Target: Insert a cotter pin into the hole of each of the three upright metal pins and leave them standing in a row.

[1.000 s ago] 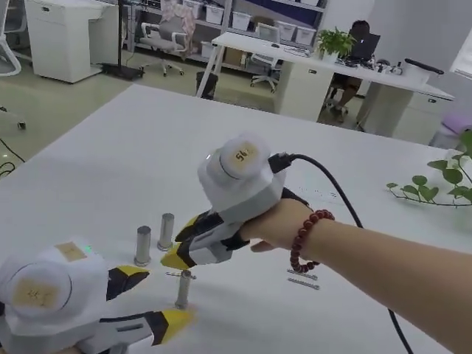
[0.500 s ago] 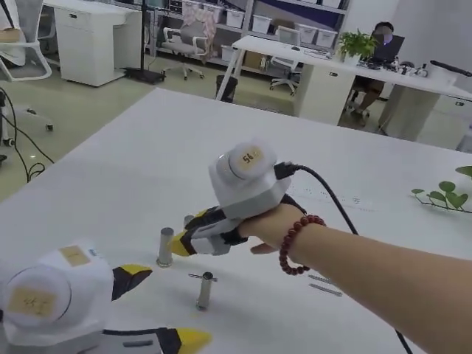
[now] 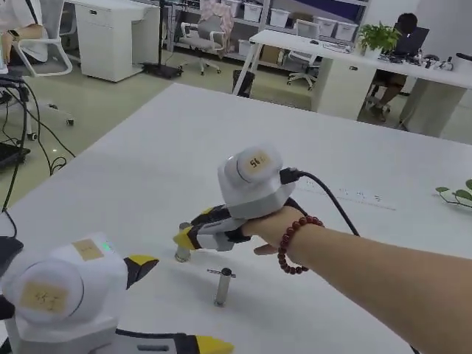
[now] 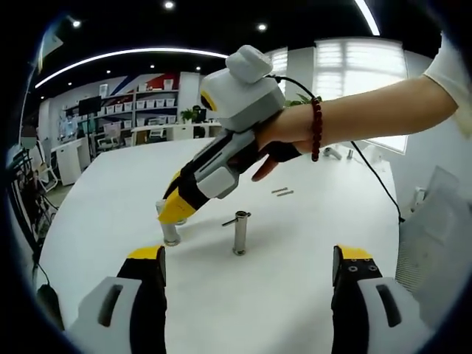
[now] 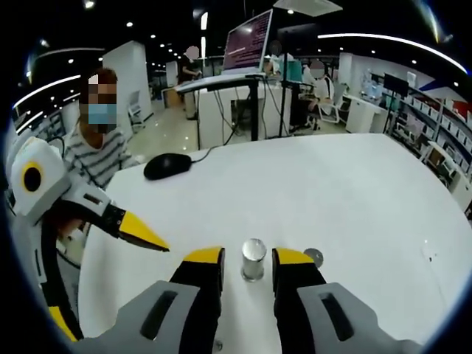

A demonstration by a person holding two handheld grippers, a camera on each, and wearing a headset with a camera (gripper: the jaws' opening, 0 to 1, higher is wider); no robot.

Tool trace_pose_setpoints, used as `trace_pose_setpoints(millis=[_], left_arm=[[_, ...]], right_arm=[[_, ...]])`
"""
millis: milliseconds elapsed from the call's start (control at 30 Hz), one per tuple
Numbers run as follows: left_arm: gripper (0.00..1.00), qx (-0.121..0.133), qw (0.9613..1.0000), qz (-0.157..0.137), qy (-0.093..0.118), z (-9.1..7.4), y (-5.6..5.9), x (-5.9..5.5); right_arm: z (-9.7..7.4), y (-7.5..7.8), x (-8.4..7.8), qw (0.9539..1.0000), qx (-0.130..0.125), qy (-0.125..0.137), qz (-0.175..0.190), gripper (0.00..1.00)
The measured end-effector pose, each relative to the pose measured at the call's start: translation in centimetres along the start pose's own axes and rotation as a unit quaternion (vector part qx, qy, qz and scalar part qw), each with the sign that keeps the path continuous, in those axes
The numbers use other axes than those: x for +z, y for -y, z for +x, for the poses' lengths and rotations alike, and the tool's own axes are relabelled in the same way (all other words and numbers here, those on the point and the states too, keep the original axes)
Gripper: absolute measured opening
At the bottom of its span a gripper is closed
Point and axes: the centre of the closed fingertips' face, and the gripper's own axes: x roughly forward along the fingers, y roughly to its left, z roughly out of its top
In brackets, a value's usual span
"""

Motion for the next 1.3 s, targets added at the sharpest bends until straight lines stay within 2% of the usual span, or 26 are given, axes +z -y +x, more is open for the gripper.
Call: trace_pose_setpoints(millis=[133, 500, 600, 1067, 1300], left_arm=[[0.99, -0.003, 1.0, 0.003, -0.002, 0.0, 0.1, 0.0], [0.99, -0.006, 1.0, -0.003, -0.005, -0.1, 0.2, 0.0], [0.99, -0.004, 1.0, -0.003, -0.006, -0.1, 0.1, 0.0], [0.99, -0.002, 0.9999, -0.004, -0.012, -0.2, 0.2, -0.4], [0.99, -0.002, 0.9999, -0.002, -0.012, -0.2, 0.1, -0.2]], right_arm=[[0.6, -0.1, 0.1, 1.0, 0.002, 0.006, -0.001, 0.25], [1.4, 0.3, -0.4, 1.0, -0.005, 0.003, 0.003, 0.17], [1.4, 0.4, -0.4, 1.0, -0.005, 0.004, -0.002, 0.16], [1.2, 0.7, -0.4, 0.9995, -0.01, 0.007, 0.028, 0.13], [0.6, 1.1, -0.4, 0.9996, -0.019, 0.006, 0.021, 0.13]])
